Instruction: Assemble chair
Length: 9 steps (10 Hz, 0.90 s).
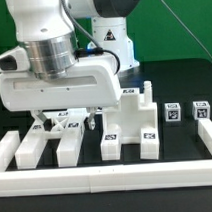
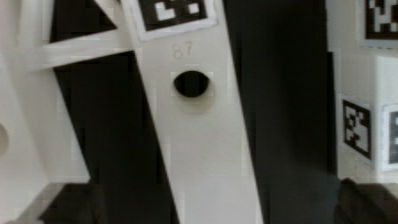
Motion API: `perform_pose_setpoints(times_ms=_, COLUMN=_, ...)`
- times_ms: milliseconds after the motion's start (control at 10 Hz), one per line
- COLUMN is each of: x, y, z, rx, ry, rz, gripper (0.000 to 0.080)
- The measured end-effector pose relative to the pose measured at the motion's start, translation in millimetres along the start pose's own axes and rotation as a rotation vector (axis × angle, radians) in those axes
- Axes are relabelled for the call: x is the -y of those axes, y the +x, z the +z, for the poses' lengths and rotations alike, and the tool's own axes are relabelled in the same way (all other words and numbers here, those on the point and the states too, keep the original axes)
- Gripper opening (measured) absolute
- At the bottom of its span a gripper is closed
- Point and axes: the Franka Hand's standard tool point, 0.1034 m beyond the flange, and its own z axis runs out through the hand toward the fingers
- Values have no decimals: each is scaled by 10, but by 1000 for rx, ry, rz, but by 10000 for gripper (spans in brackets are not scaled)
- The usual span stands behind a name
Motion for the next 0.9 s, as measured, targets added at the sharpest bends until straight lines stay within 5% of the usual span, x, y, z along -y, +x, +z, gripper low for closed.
perform_pose_setpoints(times_ms=900, x=-48, y=-95, z=249, rx=-21, ry=-29, rz=-12, gripper=649)
